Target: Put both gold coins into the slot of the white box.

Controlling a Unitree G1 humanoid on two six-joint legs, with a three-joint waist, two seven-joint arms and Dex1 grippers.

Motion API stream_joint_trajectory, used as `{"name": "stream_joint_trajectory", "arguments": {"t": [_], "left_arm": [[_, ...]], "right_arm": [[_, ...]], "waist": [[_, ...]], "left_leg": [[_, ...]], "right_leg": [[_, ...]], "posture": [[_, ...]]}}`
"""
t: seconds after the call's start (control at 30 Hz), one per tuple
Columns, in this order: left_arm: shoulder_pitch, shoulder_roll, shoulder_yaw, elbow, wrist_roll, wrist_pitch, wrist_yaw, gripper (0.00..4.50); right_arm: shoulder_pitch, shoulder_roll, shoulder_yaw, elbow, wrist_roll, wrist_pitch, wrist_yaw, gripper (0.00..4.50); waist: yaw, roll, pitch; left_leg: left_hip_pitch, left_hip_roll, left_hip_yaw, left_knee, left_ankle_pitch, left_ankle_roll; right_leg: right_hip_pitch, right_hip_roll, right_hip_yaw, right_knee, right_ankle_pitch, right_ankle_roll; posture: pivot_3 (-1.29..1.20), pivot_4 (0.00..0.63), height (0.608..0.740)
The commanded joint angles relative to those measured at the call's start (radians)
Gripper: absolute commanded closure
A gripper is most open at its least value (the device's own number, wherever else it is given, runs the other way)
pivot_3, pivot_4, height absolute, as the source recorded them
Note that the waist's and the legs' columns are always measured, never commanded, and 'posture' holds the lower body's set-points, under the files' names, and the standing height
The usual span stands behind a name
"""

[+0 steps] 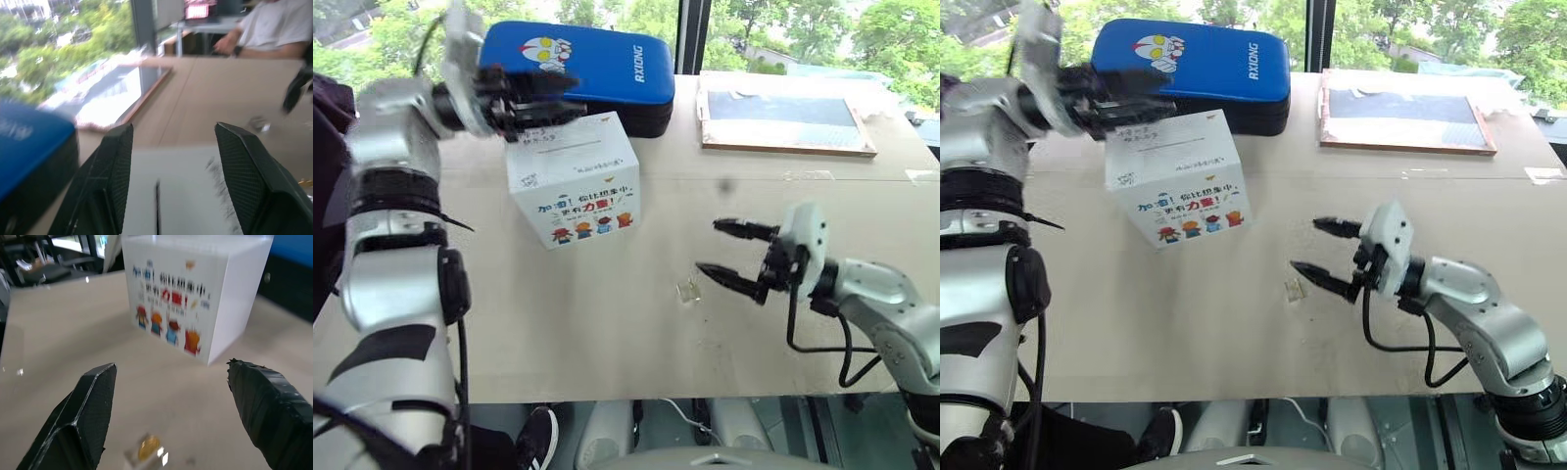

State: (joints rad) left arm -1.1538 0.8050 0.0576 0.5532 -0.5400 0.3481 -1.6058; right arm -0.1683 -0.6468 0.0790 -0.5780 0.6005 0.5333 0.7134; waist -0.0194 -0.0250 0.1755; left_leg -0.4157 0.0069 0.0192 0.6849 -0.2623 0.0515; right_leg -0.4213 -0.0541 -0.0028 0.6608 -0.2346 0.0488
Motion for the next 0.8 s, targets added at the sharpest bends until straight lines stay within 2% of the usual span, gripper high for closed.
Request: {"name": "stream_joint_trajectory", "arguments": {"t": [0.03, 0.13, 0.2, 0.37, 0.57, 0.8], "left_arm": [[0.202, 0.055, -0.017, -0.429, -0.118, 0.209, 0.018, 1.87], [0.398, 0.088, -0.027, -0.662, -0.096, 0.258, 0.116, 1.87], [0.563, 0.076, -0.015, -0.811, -0.086, 0.311, 0.245, 1.87], [0.833, 0.041, -0.026, -1.021, -0.015, 0.339, 0.478, 1.87], [0.992, -0.085, 0.001, -1.070, -0.015, 0.331, 0.666, 1.87], [1.091, -0.088, -0.022, -1.089, 0.003, 0.274, 0.684, 1.87]], "right_arm": [[0.015, 0.001, 0.045, -0.030, -0.046, -0.018, 0.012, 0.59], [0.020, 0.020, 0.082, -0.027, -0.072, -0.001, -0.007, 0.59], [0.020, 0.036, 0.118, -0.011, -0.105, 0.008, -0.023, 0.59], [0.018, 0.066, 0.166, 0.028, -0.175, 0.010, -0.045, 0.59], [0.018, 0.119, 0.175, 0.086, -0.226, 0.009, -0.086, 0.59], [0.007, 0.137, 0.171, 0.115, -0.254, 0.038, -0.097, 0.59]], "waist": [[-0.003, 0.003, -0.001], [-0.008, 0.004, -0.002], [-0.007, 0.003, -0.001], [0.012, 0.003, -0.001], [0.020, 0.002, -0.002], [0.020, 0.003, -0.002]], "left_leg": [[0.001, 0.000, 0.000, 0.000, 0.000, 0.000], [0.002, 0.000, 0.000, -0.001, 0.000, 0.000], [0.001, 0.000, -0.002, -0.001, 0.000, 0.000], [0.002, 0.000, -0.002, 0.001, 0.000, 0.000], [0.005, -0.001, -0.001, 0.001, 0.000, 0.000], [0.006, -0.001, -0.003, 0.000, 0.000, 0.000]], "right_leg": [[0.000, 0.000, 0.000, 0.000, 0.000, 0.000], [0.000, 0.000, 0.003, 0.001, 0.000, 0.000], [0.000, 0.002, 0.003, 0.002, 0.000, -0.001], [0.001, 0.002, 0.003, 0.002, 0.001, -0.002], [0.006, -0.001, 0.000, 0.001, 0.001, -0.002], [0.006, -0.001, 0.001, 0.001, 0.001, -0.003]], "posture": [[0.00, 0.150, 0.740], [0.00, 0.150, 0.740], [0.00, 0.150, 0.740], [0.00, 0.150, 0.740], [0.00, 0.150, 0.740], [0.00, 0.150, 0.740]]}}
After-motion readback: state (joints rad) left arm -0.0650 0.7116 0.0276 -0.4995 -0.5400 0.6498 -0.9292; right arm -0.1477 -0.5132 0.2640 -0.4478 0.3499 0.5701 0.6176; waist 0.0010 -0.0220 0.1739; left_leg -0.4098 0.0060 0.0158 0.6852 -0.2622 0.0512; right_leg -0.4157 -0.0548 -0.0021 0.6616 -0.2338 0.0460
